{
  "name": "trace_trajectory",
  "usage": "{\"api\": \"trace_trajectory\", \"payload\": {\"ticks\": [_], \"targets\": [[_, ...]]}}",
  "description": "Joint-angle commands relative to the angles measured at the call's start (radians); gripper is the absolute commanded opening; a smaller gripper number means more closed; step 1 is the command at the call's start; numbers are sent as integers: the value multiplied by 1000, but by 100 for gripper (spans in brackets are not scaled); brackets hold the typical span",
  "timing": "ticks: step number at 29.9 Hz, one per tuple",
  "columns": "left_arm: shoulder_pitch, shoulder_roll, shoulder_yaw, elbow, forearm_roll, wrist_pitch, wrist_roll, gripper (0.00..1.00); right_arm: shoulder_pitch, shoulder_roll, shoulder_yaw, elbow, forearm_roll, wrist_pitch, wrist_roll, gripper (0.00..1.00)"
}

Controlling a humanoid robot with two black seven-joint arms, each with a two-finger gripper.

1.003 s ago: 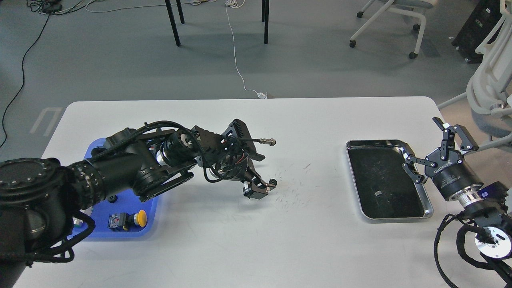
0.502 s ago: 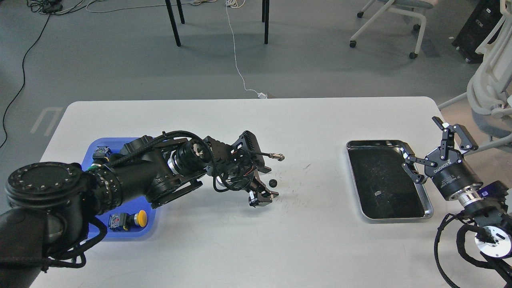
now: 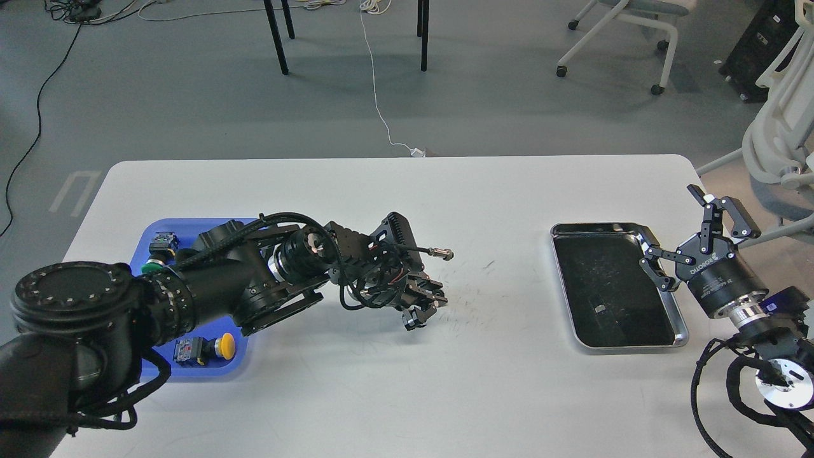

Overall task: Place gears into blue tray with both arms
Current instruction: 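Close the left gripper on the black part and lift it, then lower the black part into the blue tray and open the left gripper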

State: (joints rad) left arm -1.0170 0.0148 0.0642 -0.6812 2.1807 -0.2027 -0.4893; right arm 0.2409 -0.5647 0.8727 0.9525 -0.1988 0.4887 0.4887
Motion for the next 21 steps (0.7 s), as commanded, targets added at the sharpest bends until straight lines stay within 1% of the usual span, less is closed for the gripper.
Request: {"api": "trace_trajectory", "payload": {"ticks": [1,5,9,13,16,17,18,21], "targets": [[0,2,0,8,1,-1,1,9,0,0,0,0,-1,0,0,97],[-6,1,-1,2,-1,0,1,9,0,-1,0,0,-1,0,0,97],[-38,34,-14,-40,-47,-4,1,9,3,-1,0,0,-1,0,0,97],[-100,183,-14,-153,-186,-15,1,10,9,-1,-1,2,-1,0,0,97],[-120,345,-14,-279,-216,-15,1,11,9,-1,-4,0,-2,0,0,97],[-120,371,-14,-299,-216,-15,1,11,9,-1,-5,0,-2,0,0,97],[-118,464,-9,-358,-216,-15,1,11,9,-1,-5,0,-2,0,0,97],[-98,617,-1,-431,-216,-14,1,12,9,0,-9,0,-4,0,0,97]]}}
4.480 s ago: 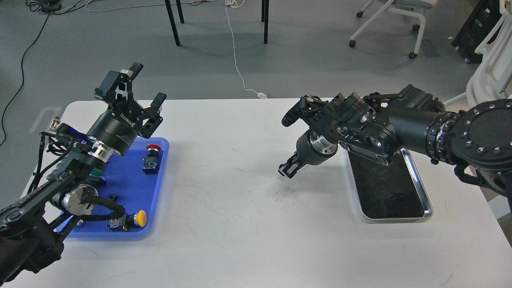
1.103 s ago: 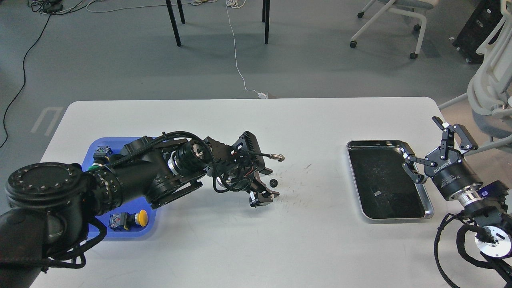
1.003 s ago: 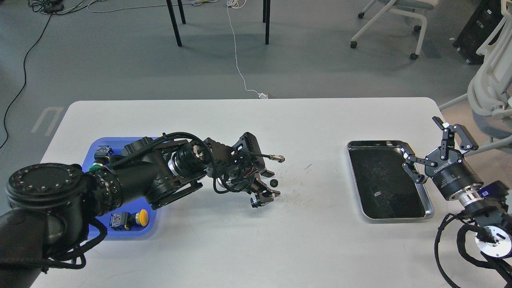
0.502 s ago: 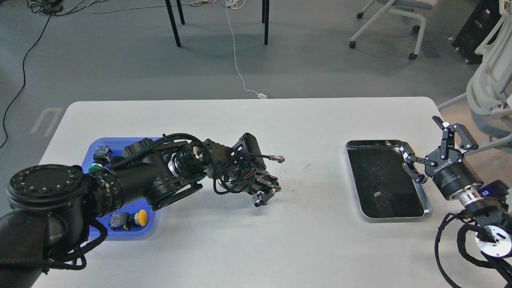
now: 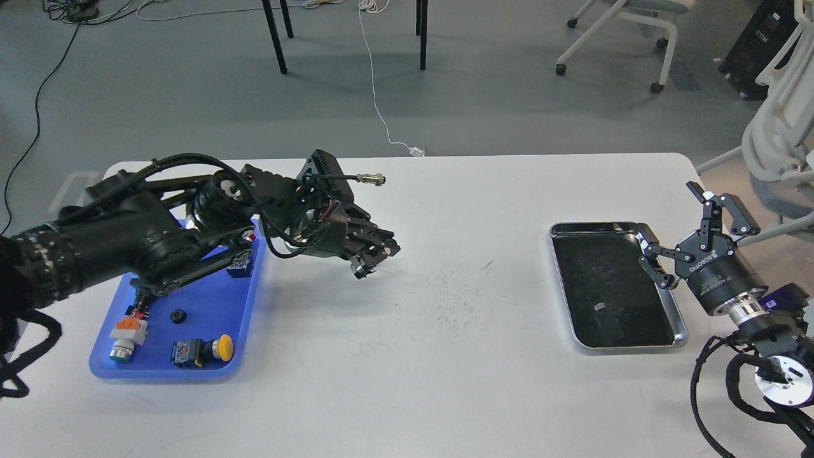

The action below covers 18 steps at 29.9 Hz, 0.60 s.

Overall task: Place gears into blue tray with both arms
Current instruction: 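Lower the black part into the blue tray and open the left gripper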

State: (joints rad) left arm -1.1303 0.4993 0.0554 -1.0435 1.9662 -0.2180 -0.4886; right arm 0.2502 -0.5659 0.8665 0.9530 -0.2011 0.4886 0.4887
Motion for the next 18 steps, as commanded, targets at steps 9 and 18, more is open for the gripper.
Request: {"api": "trace_trajectory", "payload": {"ticks": [9,18], "targets": [[202,363,-6,-47,-7,9,0,13,0,6,-4,0,-1,0,0,97],[253,364,-8,74,49,19,0,14,-2,4,-6,0,-1,0,0,97]]}}
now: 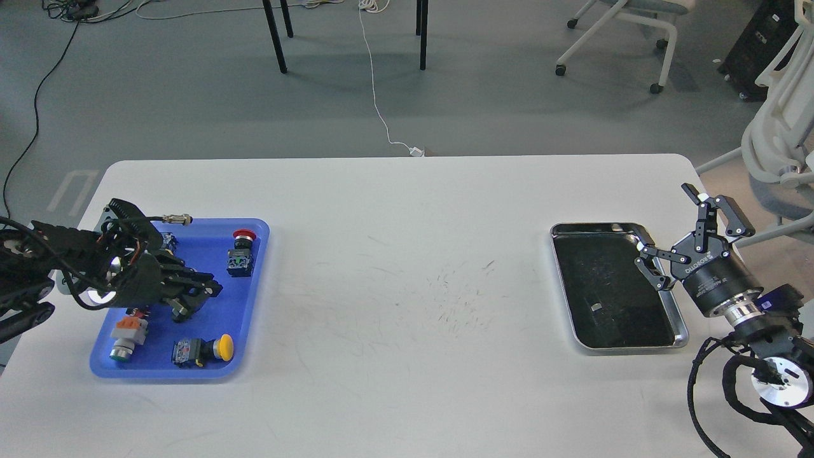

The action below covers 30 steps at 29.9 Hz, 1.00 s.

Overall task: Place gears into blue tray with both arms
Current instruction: 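Lower the black part into the blue tray and open the left gripper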

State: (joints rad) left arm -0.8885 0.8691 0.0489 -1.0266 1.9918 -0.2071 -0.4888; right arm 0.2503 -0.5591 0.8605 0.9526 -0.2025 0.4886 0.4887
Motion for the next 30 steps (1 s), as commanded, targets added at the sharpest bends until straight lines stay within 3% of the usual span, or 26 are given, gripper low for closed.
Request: {"api": "trace_trajectory", "payload": {"ticks": [1,21,28,30], "targets": [[13,-7,-1,77,25,17,0,14,-2,-4,0,2,0,0,0,97],[22,-33,-4,97,16,44,0,23,1,-5,2,2,0,0,0,97],[20,-53,-4,92,16,43,0,36,1,-5,2,2,0,0,0,97],[16,-55,-6,91,16,43,0,47,1,-5,2,2,0,0,0,97]]}}
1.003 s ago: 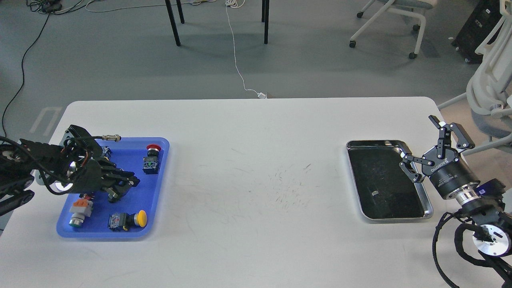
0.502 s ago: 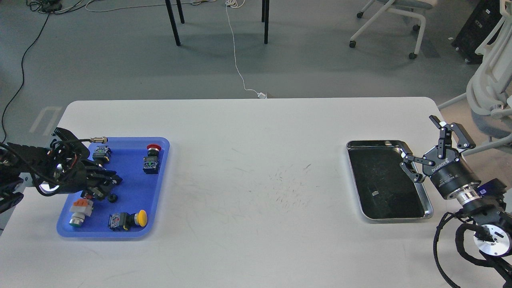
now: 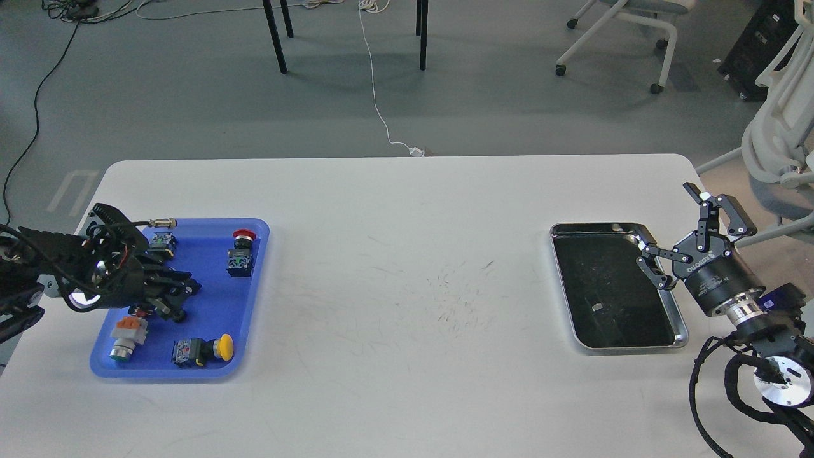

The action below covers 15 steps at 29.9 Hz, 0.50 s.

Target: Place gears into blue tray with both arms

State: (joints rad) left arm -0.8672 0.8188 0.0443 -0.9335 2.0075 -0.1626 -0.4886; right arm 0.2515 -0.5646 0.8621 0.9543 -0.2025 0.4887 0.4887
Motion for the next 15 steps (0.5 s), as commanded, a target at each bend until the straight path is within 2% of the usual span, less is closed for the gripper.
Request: {"api": "trace_trajectory", "payload": {"ticks": [1,2,3,6,11,15], "targets": [[-7,-6,-1,-2,1,-2,0,56,-1,0,0,0,0,0,0,97],[-9,-4,-1,-4,1,-2,0,65,0,0,0,0,0,0,0,97],[-12,-4,-1,-5,-1,-2,0,70,0,0,1,0,0,0,0,97],[-12,-1,-18,-7,-3,-2,0,73,-1,-1,3,0,0,0,0,97],[-52,2,-145,-33,-77,-6,0,78,0,-1,3,0,0,0,0,97],[-52,3,-291,-115,-388,-17,0,85,3,-1,5,1,0,0,0,97]]}}
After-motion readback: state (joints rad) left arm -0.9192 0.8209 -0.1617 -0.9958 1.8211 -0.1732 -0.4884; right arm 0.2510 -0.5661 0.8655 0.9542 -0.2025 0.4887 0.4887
